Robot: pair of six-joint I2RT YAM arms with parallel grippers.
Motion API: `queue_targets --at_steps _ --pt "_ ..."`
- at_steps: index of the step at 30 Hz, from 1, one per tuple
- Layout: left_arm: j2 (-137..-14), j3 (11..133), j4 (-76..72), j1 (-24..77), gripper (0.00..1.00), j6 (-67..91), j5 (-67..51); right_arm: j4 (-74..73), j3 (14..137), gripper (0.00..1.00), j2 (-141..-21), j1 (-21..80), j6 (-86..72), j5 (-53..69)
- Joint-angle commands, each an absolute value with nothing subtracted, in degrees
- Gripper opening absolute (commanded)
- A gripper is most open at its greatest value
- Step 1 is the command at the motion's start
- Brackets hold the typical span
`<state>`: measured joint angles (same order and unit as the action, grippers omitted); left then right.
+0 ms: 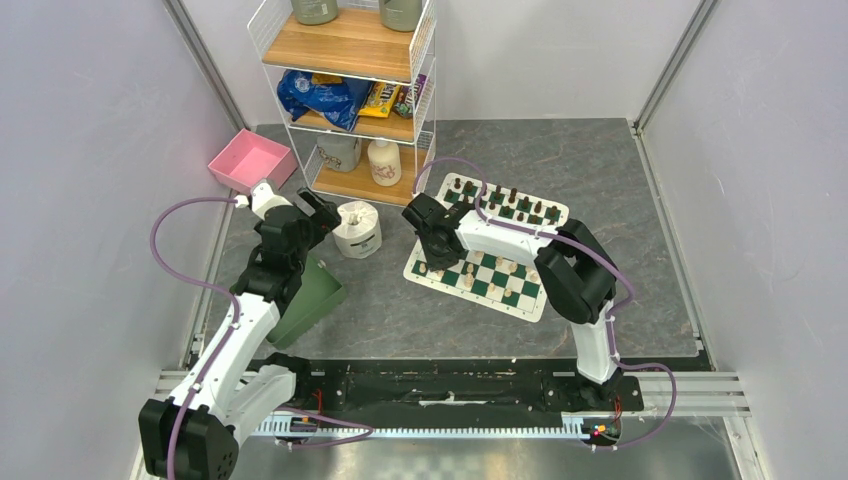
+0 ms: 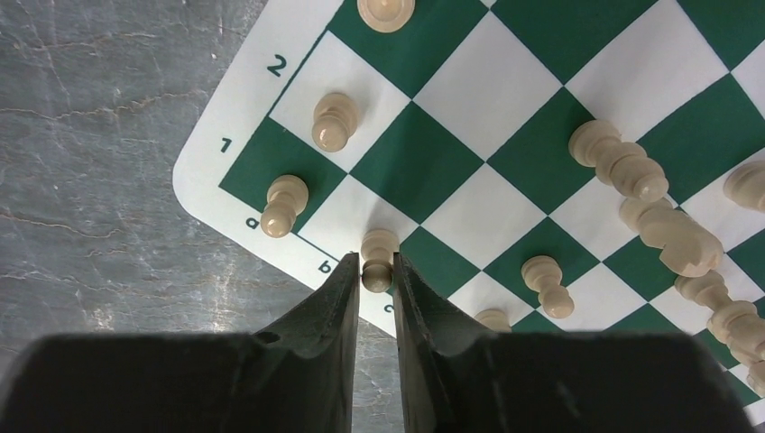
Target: Set up the chess pieces on the board
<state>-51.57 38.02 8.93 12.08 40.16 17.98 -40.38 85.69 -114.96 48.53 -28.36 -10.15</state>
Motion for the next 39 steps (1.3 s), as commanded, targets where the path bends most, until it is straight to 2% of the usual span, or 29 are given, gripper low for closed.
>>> queue_targets --at_steps 1,5,8,25,39 --pt "-51.1 38.5 8.1 11.7 1.00 38.7 19.5 -40.2 88.1 0.26 -115.0 48.7 -28.0 -11.3" --pt "-51.2 38.6 8.0 11.7 1.00 38.7 19.4 -40.2 88.1 0.24 -114.7 48.7 -27.9 -11.0" --pt "-51.4 38.6 8.1 11.7 1.00 38.6 19.4 -40.3 88.0 0.14 -114.5 48.7 -27.8 -10.7" --pt "-50.9 38.5 8.5 11.5 1.00 38.5 19.5 -39.9 90.6 0.14 -115.2 46.8 -28.7 -15.0" --pt "-50.7 38.2 8.4 11.3 1.00 38.7 19.4 -37.5 90.5 0.15 -117.0 45.5 -30.1 -13.3"
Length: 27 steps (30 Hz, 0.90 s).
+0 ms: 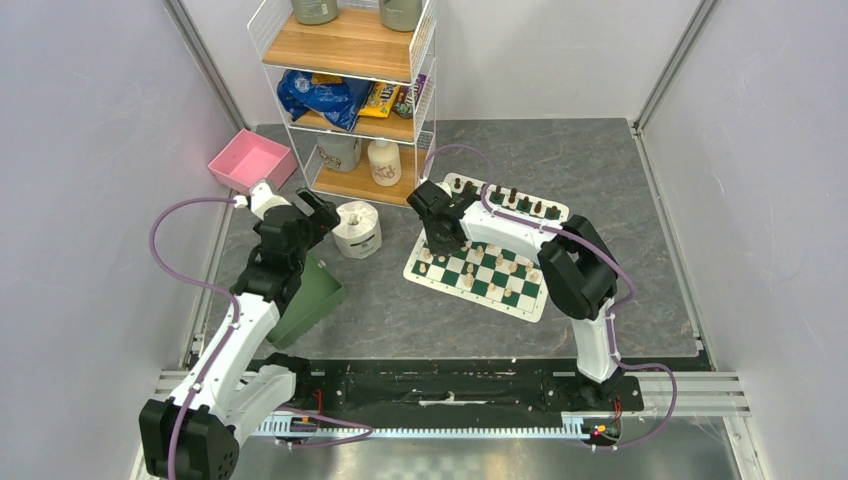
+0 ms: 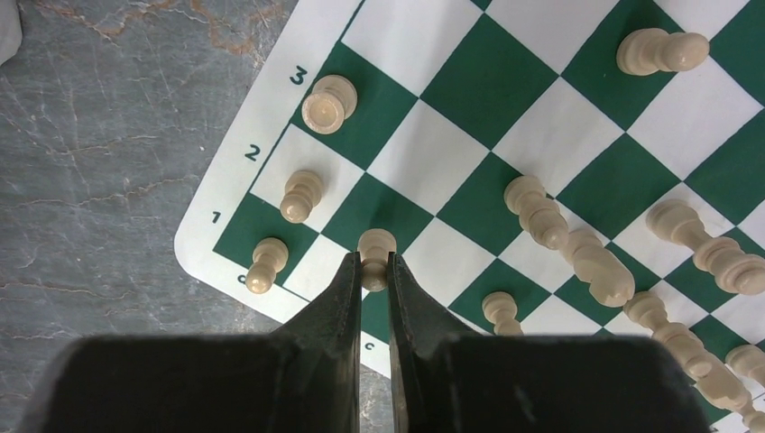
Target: Set up the chess pieces on the board
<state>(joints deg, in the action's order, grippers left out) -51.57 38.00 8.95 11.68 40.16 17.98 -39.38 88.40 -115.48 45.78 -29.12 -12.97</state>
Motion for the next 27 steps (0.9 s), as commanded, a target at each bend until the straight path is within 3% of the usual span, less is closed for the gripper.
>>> queue_targets --at_steps 1,20,27 --pt "-50.7 38.2 8.5 11.3 1.00 38.7 19.4 -37.5 90.5 0.16 -117.2 45.4 -30.0 -13.1" --pt "-51.0 38.2 8.1 11.1 1.00 38.8 19.1 -37.4 90.9 0.17 -118.7 45.4 -29.9 -13.3" --pt "-51.0 38.5 7.9 10.9 1.00 38.8 18.8 -37.5 90.7 0.29 -117.8 45.4 -29.6 -12.8"
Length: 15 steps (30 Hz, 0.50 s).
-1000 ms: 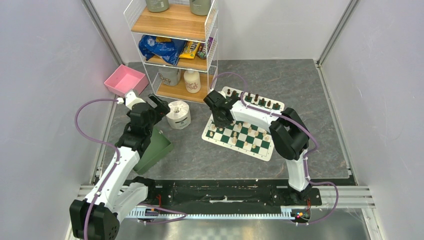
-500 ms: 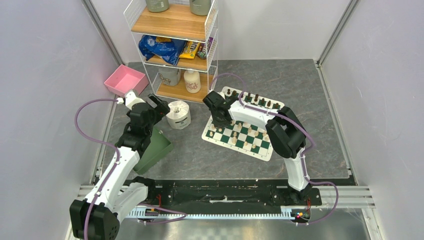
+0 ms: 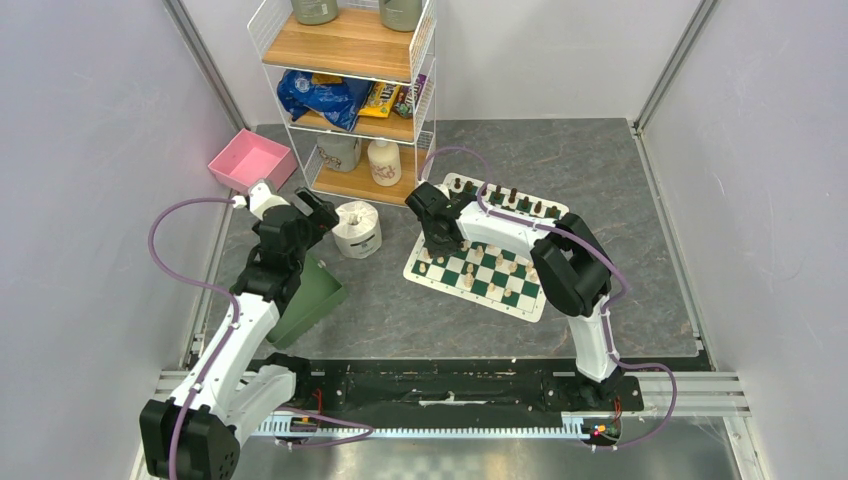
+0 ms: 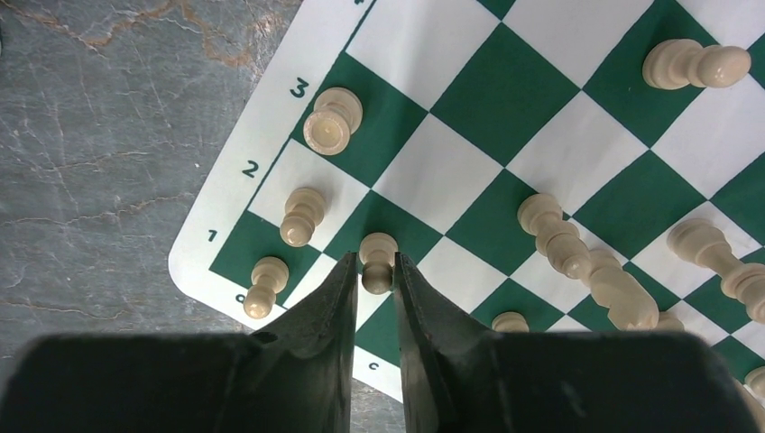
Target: Set up the chess pieces on the board
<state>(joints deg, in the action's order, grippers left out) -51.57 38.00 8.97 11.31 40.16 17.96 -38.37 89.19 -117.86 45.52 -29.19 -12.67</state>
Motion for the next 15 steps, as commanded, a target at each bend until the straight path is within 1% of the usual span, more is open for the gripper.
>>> queue_targets --at_steps 1,3,7,15 --pt "-51.0 38.6 7.9 10.9 1.00 38.8 18.7 -37.5 90.9 0.30 -117.4 45.4 -29.5 -13.0" --pt "-51.1 38.7 7.8 10.9 1.00 39.0 18.4 -37.9 91.5 0.36 -116.8 45.4 -28.8 -13.0" --pt "-50.9 38.9 7.8 10.9 1.00 39.0 18.1 -38.7 92.0 0.42 -115.3 45.4 -28.3 -13.0" --pt "-50.8 38.9 7.8 10.8 1.00 39.1 17.9 -37.8 89.5 0.47 -110.1 45.9 -28.5 -11.1"
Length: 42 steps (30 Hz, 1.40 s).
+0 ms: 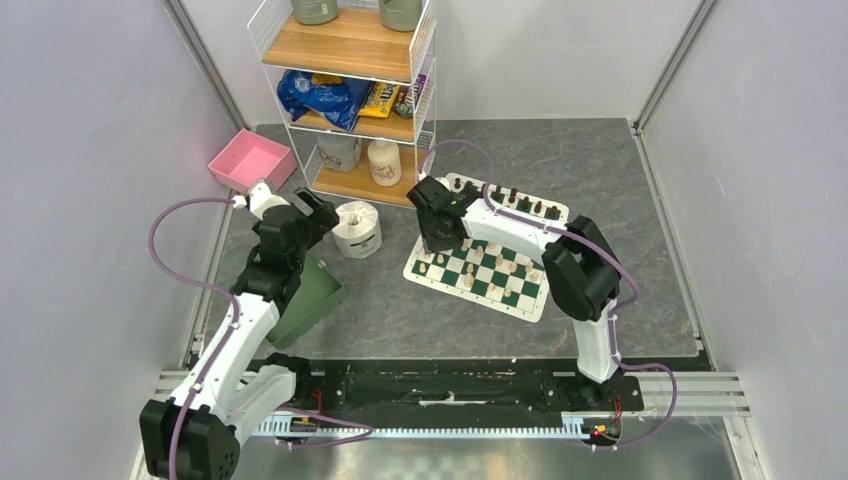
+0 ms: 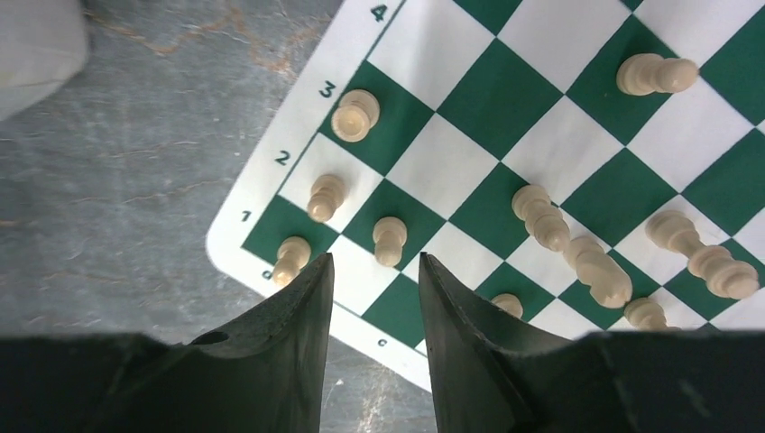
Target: Set up the chess pieces on the board
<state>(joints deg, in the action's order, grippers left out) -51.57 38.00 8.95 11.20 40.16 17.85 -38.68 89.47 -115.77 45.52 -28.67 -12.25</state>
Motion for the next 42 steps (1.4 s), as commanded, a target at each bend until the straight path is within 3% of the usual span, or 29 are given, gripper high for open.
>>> queue_targets --at_steps 1,42 --pt "-50.9 38.8 7.7 10.8 1.00 39.1 17.8 -37.6 89.4 0.48 -109.8 46.1 -28.5 -10.7" --pt "-50.0 37.7 8.3 10.2 1.00 38.9 18.6 -40.8 97.4 0.36 -121.4 49.8 -28.3 -8.1"
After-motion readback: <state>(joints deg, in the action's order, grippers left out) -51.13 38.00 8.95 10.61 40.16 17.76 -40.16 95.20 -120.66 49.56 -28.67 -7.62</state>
